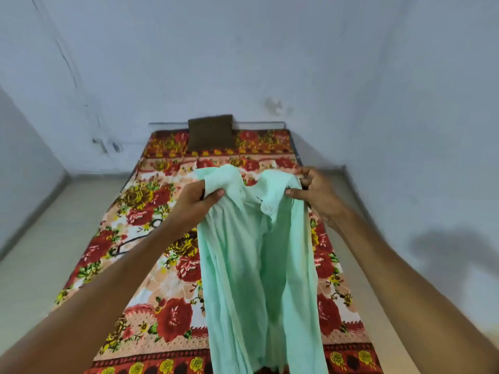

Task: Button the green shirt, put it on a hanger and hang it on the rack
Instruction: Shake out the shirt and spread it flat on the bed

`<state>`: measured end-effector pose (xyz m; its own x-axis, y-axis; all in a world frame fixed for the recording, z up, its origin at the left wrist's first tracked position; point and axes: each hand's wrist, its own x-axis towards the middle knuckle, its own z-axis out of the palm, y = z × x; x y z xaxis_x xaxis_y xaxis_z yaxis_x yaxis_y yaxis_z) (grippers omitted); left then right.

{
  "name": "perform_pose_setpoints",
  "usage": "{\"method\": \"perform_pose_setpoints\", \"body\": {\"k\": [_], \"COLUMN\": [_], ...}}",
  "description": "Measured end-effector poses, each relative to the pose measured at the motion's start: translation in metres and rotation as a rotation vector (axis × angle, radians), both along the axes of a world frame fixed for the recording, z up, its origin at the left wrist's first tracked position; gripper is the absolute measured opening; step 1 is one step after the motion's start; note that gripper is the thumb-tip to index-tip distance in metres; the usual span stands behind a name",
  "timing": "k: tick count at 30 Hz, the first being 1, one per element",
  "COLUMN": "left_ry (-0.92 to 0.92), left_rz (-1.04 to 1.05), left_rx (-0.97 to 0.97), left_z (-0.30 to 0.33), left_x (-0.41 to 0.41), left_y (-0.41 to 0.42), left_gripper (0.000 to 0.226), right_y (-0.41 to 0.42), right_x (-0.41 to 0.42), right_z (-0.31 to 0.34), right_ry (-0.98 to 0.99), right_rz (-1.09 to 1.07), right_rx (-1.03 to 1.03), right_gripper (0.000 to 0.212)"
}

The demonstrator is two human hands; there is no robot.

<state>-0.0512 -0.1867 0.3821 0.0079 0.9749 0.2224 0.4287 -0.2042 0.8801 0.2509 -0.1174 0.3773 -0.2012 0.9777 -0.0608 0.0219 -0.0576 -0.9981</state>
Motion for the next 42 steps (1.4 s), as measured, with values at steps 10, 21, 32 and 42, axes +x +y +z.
{"method": "perform_pose_setpoints", "body": {"k": [10,21,32,42], "left_ry": [-0.264,0.006,-0.459,-0.439], "left_rz": [-0.146,0.211,0.05,0.051], "left_rx": [0.077,0.351,0.111,0.204], "left_z": [0.192,0.249,0.237,0.246], "left_x": [-0.047,-0.067,-0.085,-0.08], "left_y": [-0.153,-0.189,-0.212,-0.246], "left_gripper": [0.029,0.036,0.05,0.024], "right_y": [-0.177,-0.205,-0.227,-0.263], "right_x": [-0.043,-0.074,-0.089,-0.093], "right_z": [0.234,0.296,0.287,0.309], "right_ry": [-0.198,-0.64,-0.147,-0.253], "right_rz": [-0.049,-0.079,0.113,0.152], "right_rx": [0.715,0.665,0.417,0.55], "right_gripper": [0.067,0.024,0.032,0.057]}}
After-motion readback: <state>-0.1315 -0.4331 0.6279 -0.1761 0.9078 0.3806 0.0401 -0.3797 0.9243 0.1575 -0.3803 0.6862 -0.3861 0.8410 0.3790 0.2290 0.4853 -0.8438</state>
